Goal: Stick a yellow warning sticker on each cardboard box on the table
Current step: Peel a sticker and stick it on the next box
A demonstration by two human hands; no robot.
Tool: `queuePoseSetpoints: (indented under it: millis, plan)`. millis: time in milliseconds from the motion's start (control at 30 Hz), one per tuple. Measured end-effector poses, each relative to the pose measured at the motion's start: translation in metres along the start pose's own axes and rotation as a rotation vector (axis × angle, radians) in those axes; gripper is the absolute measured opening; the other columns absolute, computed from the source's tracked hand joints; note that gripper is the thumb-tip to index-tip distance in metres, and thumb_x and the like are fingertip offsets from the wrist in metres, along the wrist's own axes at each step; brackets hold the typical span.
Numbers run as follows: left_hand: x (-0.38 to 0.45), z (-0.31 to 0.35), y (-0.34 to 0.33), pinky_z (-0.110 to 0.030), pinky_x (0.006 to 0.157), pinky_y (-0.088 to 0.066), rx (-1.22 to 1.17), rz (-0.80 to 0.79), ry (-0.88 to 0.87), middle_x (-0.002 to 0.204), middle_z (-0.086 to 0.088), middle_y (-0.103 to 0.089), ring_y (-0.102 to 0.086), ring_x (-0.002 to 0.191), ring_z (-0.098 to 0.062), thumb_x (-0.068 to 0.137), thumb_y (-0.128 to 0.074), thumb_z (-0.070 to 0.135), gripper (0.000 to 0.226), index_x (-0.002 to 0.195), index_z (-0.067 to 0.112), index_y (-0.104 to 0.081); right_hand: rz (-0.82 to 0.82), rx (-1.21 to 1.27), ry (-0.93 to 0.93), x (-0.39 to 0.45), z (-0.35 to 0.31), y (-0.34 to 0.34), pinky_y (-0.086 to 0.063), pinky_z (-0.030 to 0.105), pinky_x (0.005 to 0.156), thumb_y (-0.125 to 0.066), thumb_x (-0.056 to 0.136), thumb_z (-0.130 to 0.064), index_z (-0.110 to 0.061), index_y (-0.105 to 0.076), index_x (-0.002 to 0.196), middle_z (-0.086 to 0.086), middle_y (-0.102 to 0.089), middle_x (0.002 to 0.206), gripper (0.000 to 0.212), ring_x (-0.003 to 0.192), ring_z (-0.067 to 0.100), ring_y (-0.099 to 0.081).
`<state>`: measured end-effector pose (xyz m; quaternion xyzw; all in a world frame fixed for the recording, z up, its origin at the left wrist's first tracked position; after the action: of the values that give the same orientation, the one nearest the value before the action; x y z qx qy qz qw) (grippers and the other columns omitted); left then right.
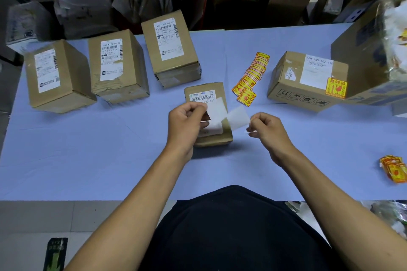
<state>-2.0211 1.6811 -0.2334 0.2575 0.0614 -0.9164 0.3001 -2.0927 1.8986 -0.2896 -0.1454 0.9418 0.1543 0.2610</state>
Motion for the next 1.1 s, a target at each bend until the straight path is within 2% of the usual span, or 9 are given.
queuePoseSetpoints:
  millis: [200,333,500,567,700,800,900,1000,1100]
  plan:
    - [0.005,-0.001,0.015,-0.023,0.065,-0.057,0.027,0.014,0.026,0.073,-0.007,-0.065,-0.063,0.063,-0.009,0.092,-0.063,0.010,0.013,0.082,0.007,-0.071,0.065,-0.072,-0.179,0.016,0.055,0.023,-0.048,0.037,0.072,-0.049,0.089,-0.011,-0.009,-0.055,0.070,0.006,-0.056,0.074,0.020,0.072,0.023,-0.053]
    - [0.006,-0.012,0.016,-0.024,0.062,-0.057,0.030,0.022,0.073,0.075,-0.008,-0.067,-0.063,0.064,-0.011,0.092,-0.064,0.009,0.012,0.084,0.005,-0.072,0.095,-0.190,-0.249,0.019,0.077,0.033,-0.041,0.036,0.068,-0.053,0.087,-0.012,-0.002,-0.060,0.073,0.010,-0.059,0.075,0.019,0.073,0.024,-0.050]
    - [0.007,-0.023,0.016,-0.021,0.060,-0.056,0.030,0.028,0.123,0.078,-0.009,-0.070,-0.066,0.062,-0.010,0.093,-0.064,0.011,0.013,0.085,0.006,-0.072,0.129,-0.534,-0.175,0.015,0.063,0.041,-0.042,0.030,0.071,-0.063,0.088,-0.019,-0.013,-0.069,0.107,0.007,-0.071,0.097,0.021,0.089,0.027,-0.062]
    - [0.008,-0.027,0.014,-0.019,0.057,-0.055,0.005,0.034,0.164,0.078,-0.006,-0.073,-0.068,0.060,-0.009,0.094,-0.062,0.011,0.013,0.085,0.006,-0.070,0.149,-0.641,-0.040,0.011,0.039,0.032,-0.041,0.030,0.071,-0.062,0.089,-0.019,-0.016,-0.063,0.120,0.004,-0.068,0.095,0.032,0.089,0.026,-0.061]
    - [0.009,-0.033,0.007,-0.020,0.054,-0.055,-0.045,0.040,0.229,0.084,-0.004,-0.076,-0.072,0.063,-0.012,0.095,-0.059,0.011,0.012,0.090,0.006,-0.068,0.103,-0.699,0.513,-0.020,-0.041,-0.022,-0.046,0.030,0.072,-0.064,0.091,-0.019,-0.017,-0.061,0.126,0.003,-0.063,0.109,0.035,0.096,0.022,-0.062]
    - [0.006,-0.039,0.002,-0.021,0.050,-0.054,-0.203,0.037,0.317,0.074,-0.005,-0.075,-0.071,0.059,-0.015,0.095,-0.056,0.007,0.011,0.096,0.003,-0.067,0.070,-0.826,0.870,-0.046,-0.084,-0.057,-0.051,0.038,0.067,-0.070,0.085,-0.011,-0.008,-0.067,0.115,0.013,-0.064,0.109,0.029,0.096,0.033,-0.061]
    - [0.000,-0.047,-0.005,-0.023,0.047,-0.054,-0.361,0.017,0.436,0.064,-0.006,-0.071,-0.070,0.055,-0.017,0.094,-0.056,0.004,0.011,0.099,0.000,-0.065,0.056,-0.866,1.017,-0.057,-0.098,-0.069,-0.051,0.041,0.063,-0.072,0.084,-0.005,-0.002,-0.070,0.093,0.017,-0.067,0.093,0.009,0.084,0.039,-0.061]
    - [-0.005,-0.051,-0.009,-0.025,0.051,-0.056,-0.464,-0.039,0.534,0.072,-0.006,-0.071,-0.072,0.061,-0.019,0.092,-0.060,0.011,0.008,0.093,0.005,-0.066,0.097,-0.575,0.734,-0.040,-0.090,-0.055,-0.050,0.036,0.071,-0.067,0.089,-0.008,-0.010,-0.070,0.088,0.004,-0.069,0.088,0.004,0.085,0.024,-0.061]
    - [-0.003,-0.053,-0.006,-0.031,0.064,-0.056,-0.552,-0.046,0.558,0.085,-0.005,-0.073,-0.071,0.077,-0.020,0.093,-0.059,0.027,0.019,0.093,0.010,-0.067,0.028,0.095,0.131,-0.014,-0.049,-0.043,-0.054,0.034,0.074,-0.067,0.091,-0.006,-0.017,-0.067,0.080,0.000,-0.069,0.082,0.015,0.081,0.016,-0.063]
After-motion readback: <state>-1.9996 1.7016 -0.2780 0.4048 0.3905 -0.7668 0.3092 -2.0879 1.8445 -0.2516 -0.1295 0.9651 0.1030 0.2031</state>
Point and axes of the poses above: each hand's wrist, its own x-axis towards the middle knuckle, its own y-axis out of the back of the hand, z = x × y, the point moved 9 cm from there along x, towards the middle knuckle
